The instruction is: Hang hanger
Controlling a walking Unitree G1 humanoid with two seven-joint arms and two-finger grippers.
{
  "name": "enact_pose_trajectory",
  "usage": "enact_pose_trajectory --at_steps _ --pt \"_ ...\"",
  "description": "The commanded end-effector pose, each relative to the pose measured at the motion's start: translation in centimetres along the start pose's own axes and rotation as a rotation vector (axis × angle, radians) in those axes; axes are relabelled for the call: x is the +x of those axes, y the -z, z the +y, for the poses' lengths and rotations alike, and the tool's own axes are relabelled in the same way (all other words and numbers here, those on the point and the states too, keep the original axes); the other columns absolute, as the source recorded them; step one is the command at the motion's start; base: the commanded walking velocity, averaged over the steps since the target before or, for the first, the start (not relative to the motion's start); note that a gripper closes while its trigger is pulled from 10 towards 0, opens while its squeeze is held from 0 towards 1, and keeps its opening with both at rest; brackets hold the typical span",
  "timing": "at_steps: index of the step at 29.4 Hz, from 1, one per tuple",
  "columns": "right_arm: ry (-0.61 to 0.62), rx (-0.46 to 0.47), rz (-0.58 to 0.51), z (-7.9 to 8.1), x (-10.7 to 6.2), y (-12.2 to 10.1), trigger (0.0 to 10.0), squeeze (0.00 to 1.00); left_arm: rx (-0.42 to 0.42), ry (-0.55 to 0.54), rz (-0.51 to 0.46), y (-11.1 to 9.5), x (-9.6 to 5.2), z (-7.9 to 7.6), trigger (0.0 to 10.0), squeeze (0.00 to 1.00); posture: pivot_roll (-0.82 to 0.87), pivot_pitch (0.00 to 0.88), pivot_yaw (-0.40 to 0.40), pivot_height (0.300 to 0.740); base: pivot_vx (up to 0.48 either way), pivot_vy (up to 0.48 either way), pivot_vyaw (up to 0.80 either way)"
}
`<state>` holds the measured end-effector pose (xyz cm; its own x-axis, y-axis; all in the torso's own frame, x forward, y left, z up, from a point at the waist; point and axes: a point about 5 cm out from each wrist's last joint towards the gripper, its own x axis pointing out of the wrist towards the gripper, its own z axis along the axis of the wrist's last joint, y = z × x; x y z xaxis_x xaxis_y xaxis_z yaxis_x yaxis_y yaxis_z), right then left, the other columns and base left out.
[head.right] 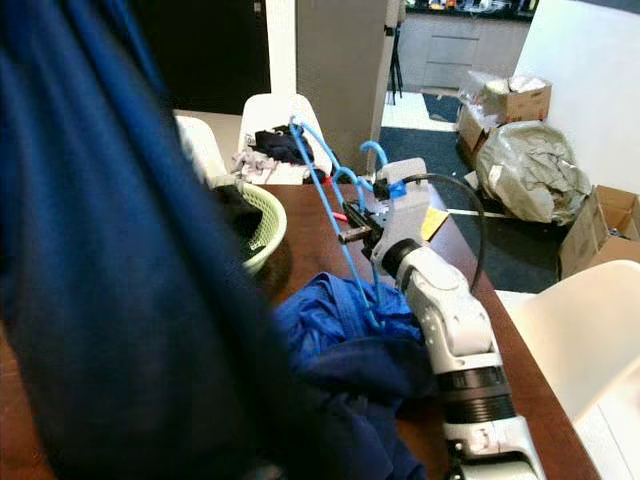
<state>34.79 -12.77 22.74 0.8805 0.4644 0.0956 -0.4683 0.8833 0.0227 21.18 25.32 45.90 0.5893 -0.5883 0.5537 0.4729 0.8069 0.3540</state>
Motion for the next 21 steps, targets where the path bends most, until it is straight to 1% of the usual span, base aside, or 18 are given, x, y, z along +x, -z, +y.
enact_pose_trajectory --at_steps 1,2,5,6,7,8,10,11,12,13,14,15,16,17,18,19,20,21 --pt "0.002 -0.007 -0.004 -0.2 -0.1 -0.2 10.0 0.00 0.054 -0.039 0.002 -0.6 -0.3 0.4 0.0 0.00 0.11 0.000 -0.065 0.740 0.000 0.000 0.00" --pt "-0.003 -0.010 -0.002 -0.2 -0.1 -0.2 10.0 0.00 0.099 -0.092 0.037 -1.0 -0.9 1.0 0.0 0.00 0.11 0.000 -0.065 0.740 0.000 0.000 0.00" --pt "-0.007 -0.011 -0.003 -0.2 -0.1 -0.3 10.0 0.00 0.130 -0.114 0.046 -1.8 -1.3 1.2 0.0 0.00 0.11 0.000 -0.071 0.740 0.000 0.000 0.00" --pt "-0.010 -0.013 -0.002 -0.3 0.0 -0.3 10.0 0.00 0.140 -0.121 0.043 -2.6 -1.4 1.1 0.0 0.00 0.12 0.000 -0.073 0.740 0.000 0.000 0.00" --pt "-0.010 -0.013 -0.002 -0.3 0.0 -0.3 10.0 0.00 0.140 -0.121 0.043 -2.6 -1.4 1.1 0.0 0.00 0.12 0.000 -0.073 0.740 0.000 0.000 0.00" --pt "-0.011 -0.017 0.001 -0.4 0.0 -0.3 10.0 0.00 0.126 -0.105 0.036 -3.2 -1.4 0.7 0.0 0.00 0.12 0.000 -0.075 0.740 0.000 0.000 0.00" --pt "-0.011 -0.017 0.001 -0.4 0.0 -0.3 10.0 0.00 0.126 -0.105 0.036 -3.2 -1.4 0.7 0.0 0.00 0.12 0.000 -0.075 0.740 0.000 0.000 0.00" --pt "-0.011 -0.019 0.004 -0.5 0.0 -0.3 10.0 0.00 0.114 -0.091 0.032 -3.5 -1.3 0.3 0.0 0.00 0.13 0.000 -0.077 0.740 0.000 0.000 0.00" --pt "-0.008 -0.022 0.012 -0.6 0.0 -0.2 10.0 0.00 0.078 -0.052 0.083 -2.3 -1.1 -0.4 0.0 0.00 0.13 0.000 -0.076 0.740 0.000 0.000 0.00" --pt "-0.008 -0.022 0.012 -0.6 0.0 -0.2 10.0 0.00 0.078 -0.052 0.083 -2.3 -1.1 -0.4 0.0 0.00 0.13 0.000 -0.076 0.740 0.000 0.000 0.00" --pt "-0.004 -0.029 0.026 -0.8 0.0 0.0 10.0 0.00 0.002 -0.007 0.156 0.2 -0.8 -1.2 0.0 0.00 0.13 0.000 -0.076 0.740 0.000 0.000 0.00" --pt "0.001 -0.033 0.044 -0.9 0.0 0.2 10.0 0.00 -0.070 0.058 0.276 4.0 -0.6 -2.8 0.0 0.00 0.13 0.000 -0.075 0.740 0.000 0.000 0.00" --pt "0.001 -0.033 0.044 -0.9 0.0 0.2 10.0 0.00 -0.070 0.058 0.276 4.0 -0.6 -2.8 0.0 0.00 0.13 0.000 -0.075 0.740 0.000 0.000 0.00" --pt "0.005 -0.039 0.061 -0.9 0.0 0.4 10.0 0.00 -0.141 0.127 0.370 7.2 -0.8 -4.5 0.0 0.00 0.13 0.000 -0.075 0.740 0.000 0.000 0.00" --pt "0.008 -0.047 0.082 -1.0 -0.1 0.7 10.0 0.00 -0.224 0.222 0.488 10.9 -1.4 -7.1 0.0 0.00 0.12 0.000 -0.072 0.740 0.000 0.000 0.00" --pt "0.008 -0.052 0.101 -1.0 -0.2 1.0 10.0 0.00 -0.298 0.326 0.613 14.3 -2.5 -10.0 0.0 0.00 0.11 0.000 -0.069 0.740 0.000 0.000 0.00" --pt "0.008 -0.052 0.101 -1.0 -0.2 1.0 10.0 0.00 -0.298 0.326 0.613 14.3 -2.5 -10.0 0.0 0.00 0.11 0.000 -0.069 0.740 0.000 0.000 0.00" --pt "0.010 -0.058 0.122 -1.1 -0.3 1.3 10.0 0.00 -0.314 0.429 0.749 17.0 -4.2 -12.6 0.0 0.00 0.11 0.000 -0.069 0.740 0.000 0.000 0.00"
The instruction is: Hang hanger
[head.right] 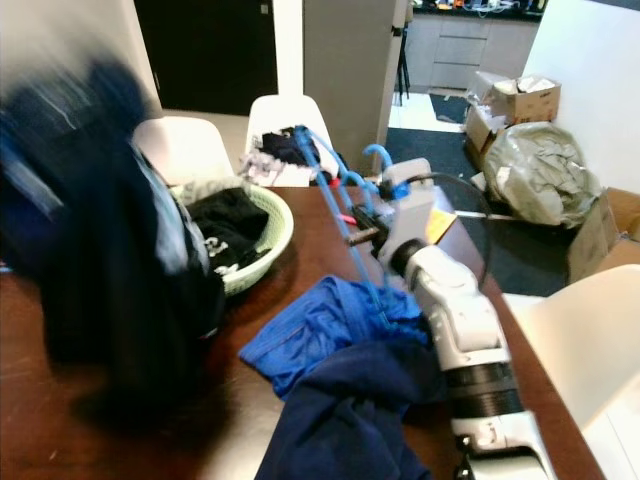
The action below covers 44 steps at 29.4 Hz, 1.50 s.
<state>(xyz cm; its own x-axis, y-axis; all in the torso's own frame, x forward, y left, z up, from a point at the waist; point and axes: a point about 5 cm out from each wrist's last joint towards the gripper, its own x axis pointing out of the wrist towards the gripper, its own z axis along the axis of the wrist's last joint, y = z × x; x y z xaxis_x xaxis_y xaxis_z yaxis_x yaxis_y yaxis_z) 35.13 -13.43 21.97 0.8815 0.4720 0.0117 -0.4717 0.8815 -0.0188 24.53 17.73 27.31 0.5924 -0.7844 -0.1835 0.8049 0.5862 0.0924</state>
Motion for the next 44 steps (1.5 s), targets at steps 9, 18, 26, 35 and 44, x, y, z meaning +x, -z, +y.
enact_pose_trajectory --at_steps 9,18,26,35,44 --pt "0.016 -0.029 0.076 -0.6 -0.6 1.1 10.0 0.00 0.052 -0.006 0.232 7.4 4.6 -1.9 0.0 0.00 0.10 0.000 -0.069 0.740 0.000 0.000 0.00" --pt "0.014 -0.032 0.076 -0.5 -0.5 0.9 10.0 0.00 0.035 0.047 0.057 5.5 7.1 -3.6 2.2 0.00 0.10 0.000 -0.064 0.740 0.000 0.000 0.00" --pt "0.012 -0.035 0.074 -0.3 -0.4 0.9 10.0 0.00 -0.042 0.203 -0.109 4.2 9.5 -6.9 2.0 1.00 0.10 0.000 -0.068 0.740 0.000 0.000 0.00" --pt "0.000 -0.046 0.070 0.0 -0.2 0.8 10.0 0.00 -0.041 0.256 -0.097 4.6 12.2 -8.5 10.0 1.00 0.09 0.000 -0.069 0.740 0.000 0.000 0.00" --pt "0.000 -0.052 0.076 0.1 -0.2 0.8 10.0 0.00 -0.011 0.182 -0.075 4.8 11.2 -7.1 10.0 1.00 0.09 0.000 -0.066 0.740 0.000 0.000 0.00"
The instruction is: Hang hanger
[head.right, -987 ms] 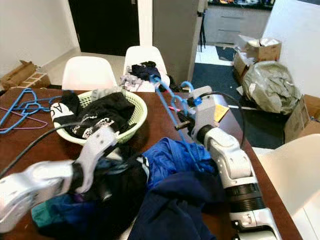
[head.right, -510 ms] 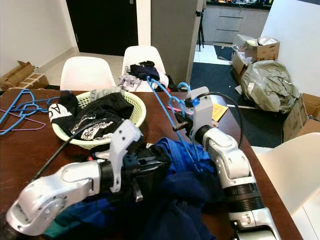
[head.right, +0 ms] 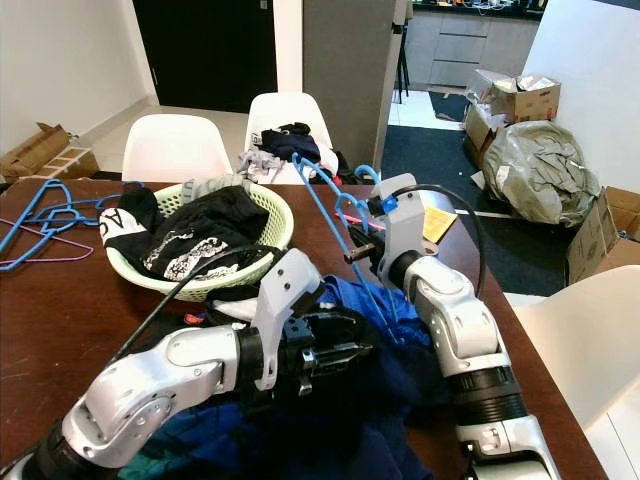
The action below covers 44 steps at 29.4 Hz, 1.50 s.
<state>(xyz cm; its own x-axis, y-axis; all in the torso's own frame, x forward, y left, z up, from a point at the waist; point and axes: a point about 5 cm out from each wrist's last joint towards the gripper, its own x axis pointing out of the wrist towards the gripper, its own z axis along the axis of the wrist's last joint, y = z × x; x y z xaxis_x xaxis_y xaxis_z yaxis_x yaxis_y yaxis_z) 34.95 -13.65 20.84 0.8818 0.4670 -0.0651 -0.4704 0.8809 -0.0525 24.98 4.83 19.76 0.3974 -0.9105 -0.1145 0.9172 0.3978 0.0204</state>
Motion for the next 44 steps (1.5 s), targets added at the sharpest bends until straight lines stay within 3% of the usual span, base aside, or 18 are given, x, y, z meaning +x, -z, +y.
enact_pose_trajectory --at_steps 1,3,4,5,7,8,10,13,14,15,16,17,19,23,26,32,38,44 --pt "-0.001 -0.018 -0.001 0.2 0.0 -0.3 10.0 0.00 0.028 -0.045 0.010 -0.1 -0.8 0.7 10.0 1.00 0.09 0.000 -0.066 0.740 0.000 0.000 0.00" --pt "-0.001 -0.021 0.000 0.2 0.0 -0.3 10.0 0.00 0.094 -0.198 0.059 -0.2 -2.8 2.9 10.0 1.00 0.09 0.000 -0.066 0.740 0.000 0.000 0.00" --pt "0.000 -0.021 0.001 0.2 -0.1 -0.3 10.0 0.00 0.172 -0.425 0.109 -0.5 -5.4 5.6 10.0 1.00 0.09 0.000 -0.068 0.740 0.000 0.000 0.00" --pt "0.000 -0.021 0.001 0.2 -0.1 -0.3 10.0 0.00 0.172 -0.425 0.109 -0.5 -5.4 5.6 10.0 1.00 0.09 0.000 -0.068 0.740 0.000 0.000 0.00" --pt "0.001 -0.021 0.002 0.1 -0.1 -0.3 10.0 0.00 0.175 -0.616 0.125 -0.6 -7.6 7.5 10.0 1.00 0.10 0.000 -0.070 0.740 0.000 0.000 0.00" --pt "0.001 -0.021 0.002 0.1 -0.1 -0.3 10.0 0.00 0.175 -0.616 0.125 -0.6 -7.6 7.5 10.0 1.00 0.10 0.000 -0.070 0.740 0.000 0.000 0.00" --pt "0.000 -0.021 0.002 0.1 -0.1 -0.2 10.0 0.00 0.040 -0.822 0.103 0.0 -9.8 8.6 10.0 1.00 0.10 0.000 -0.074 0.740 0.000 0.000 0.00" --pt "-0.001 -0.021 0.002 0.1 -0.1 -0.2 10.0 0.00 -0.012 -0.881 0.097 0.4 -10.5 8.7 10.0 1.00 0.10 0.000 -0.075 0.740 0.000 0.000 0.00" --pt "-0.003 -0.021 0.000 0.1 -0.1 -0.3 10.0 0.00 -0.112 -0.916 0.087 1.3 -10.7 8.2 10.0 1.00 0.10 0.000 -0.077 0.740 0.000 0.000 0.00" --pt "-0.003 -0.021 0.000 0.1 -0.1 -0.3 10.0 0.00 -0.112 -0.916 0.087 1.3 -10.7 8.2 10.0 1.00 0.10 0.000 -0.077 0.740 0.000 0.000 0.00" --pt "-0.005 -0.022 -0.002 0.0 0.0 -0.4 10.0 0.00 -0.263 -0.915 0.072 2.6 -10.3 6.8 10.0 0.00 0.11 0.000 -0.078 0.740 0.000 0.000 0.00" --pt "-0.005 -0.022 -0.002 0.0 0.0 -0.4 10.0 0.00 -0.263 -0.915 0.072 2.6 -10.3 6.8 10.0 0.00 0.11 0.000 -0.078 0.740 0.000 0.000 0.00" --pt "-0.006 -0.023 -0.003 0.0 0.1 -0.5 10.0 0.00 -0.338 -0.906 0.059 3.1 -9.9 5.9 10.0 0.00 0.11 0.000 -0.081 0.740 0.000 0.000 0.00" --pt "-0.007 -0.023 -0.004 0.0 0.1 -0.5 10.0 0.00 -0.365 -0.918 0.058 3.3 -9.8 5.8 10.0 0.00 0.11 0.000 -0.082 0.740 0.000 0.000 0.00" --pt "-0.009 -0.024 -0.006 -0.1 0.1 -0.6 10.0 0.00 -0.538 -0.982 0.032 4.6 -9.6 6.1 10.0 0.00 0.10 0.000 -0.081 0.740 0.000 0.000 0.00" --pt "-0.004 -0.023 -0.006 -0.2 -0.1 -0.6 10.0 0.00 -0.582 -1.144 0.011 5.3 -11.2 7.8 10.0 0.00 0.10 0.000 -0.083 0.740 0.000 0.000 0.00" --pt "-0.005 -0.023 -0.007 -0.2 -0.1 -0.6 10.0 0.00 -0.599 -1.166 0.012 5.6 -11.4 8.3 10.0 0.00 0.10 0.000 -0.085 0.740 0.000 0.000 0.00" --pt "-0.005 -0.027 -0.009 -0.2 -0.1 -0.7 10.0 0.00 -0.611 -1.165 0.011 5.7 -10.6 9.6 10.0 0.00 0.08 0.000 -0.079 0.740 0.000 0.000 0.00"
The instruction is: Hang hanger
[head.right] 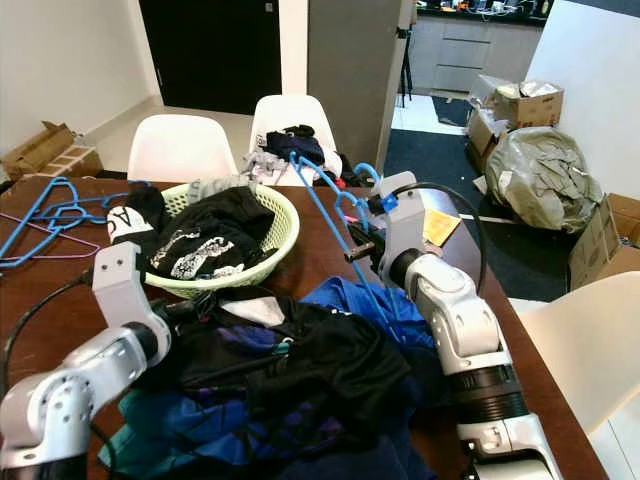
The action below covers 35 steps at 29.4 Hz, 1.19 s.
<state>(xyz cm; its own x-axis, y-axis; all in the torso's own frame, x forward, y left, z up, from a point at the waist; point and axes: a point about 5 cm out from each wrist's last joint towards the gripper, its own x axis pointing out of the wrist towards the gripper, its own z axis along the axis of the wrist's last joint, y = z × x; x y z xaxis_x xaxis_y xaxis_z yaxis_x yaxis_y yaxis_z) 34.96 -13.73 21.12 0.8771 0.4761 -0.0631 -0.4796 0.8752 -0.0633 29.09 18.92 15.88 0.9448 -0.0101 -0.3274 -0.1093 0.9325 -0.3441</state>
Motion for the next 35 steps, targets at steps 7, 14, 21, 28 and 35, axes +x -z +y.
enact_pose_trajectory --at_steps 7,14,21,28,35 --pt "0.013 -0.017 -0.006 -0.2 -0.2 -0.5 10.0 0.00 0.018 0.034 0.058 0.4 1.3 -0.5 10.0 0.00 0.07 0.000 -0.075 0.740 0.000 0.000 0.00" --pt "0.019 -0.022 -0.003 -0.4 -0.4 -0.5 10.0 0.00 0.031 0.022 0.132 1.5 1.6 0.0 10.0 0.00 0.06 0.000 -0.072 0.740 0.000 0.000 0.00" --pt "0.018 -0.024 -0.005 -0.4 -0.4 -0.5 10.0 0.00 0.031 -0.001 0.169 2.4 1.9 0.5 10.0 0.00 0.07 0.000 -0.073 0.740 0.000 0.000 0.00" --pt "0.018 -0.026 -0.008 -0.4 -0.4 -0.6 10.0 0.00 0.023 -0.006 0.159 2.2 2.2 0.9 1.3 0.00 0.06 0.000 -0.073 0.740 0.000 0.000 0.00" --pt "0.018 -0.025 -0.010 -0.4 -0.5 -0.7 10.0 0.00 0.022 -0.005 0.151 1.9 2.4 1.1 0.0 0.00 0.06 0.000 -0.071 0.740 0.000 0.000 0.00"
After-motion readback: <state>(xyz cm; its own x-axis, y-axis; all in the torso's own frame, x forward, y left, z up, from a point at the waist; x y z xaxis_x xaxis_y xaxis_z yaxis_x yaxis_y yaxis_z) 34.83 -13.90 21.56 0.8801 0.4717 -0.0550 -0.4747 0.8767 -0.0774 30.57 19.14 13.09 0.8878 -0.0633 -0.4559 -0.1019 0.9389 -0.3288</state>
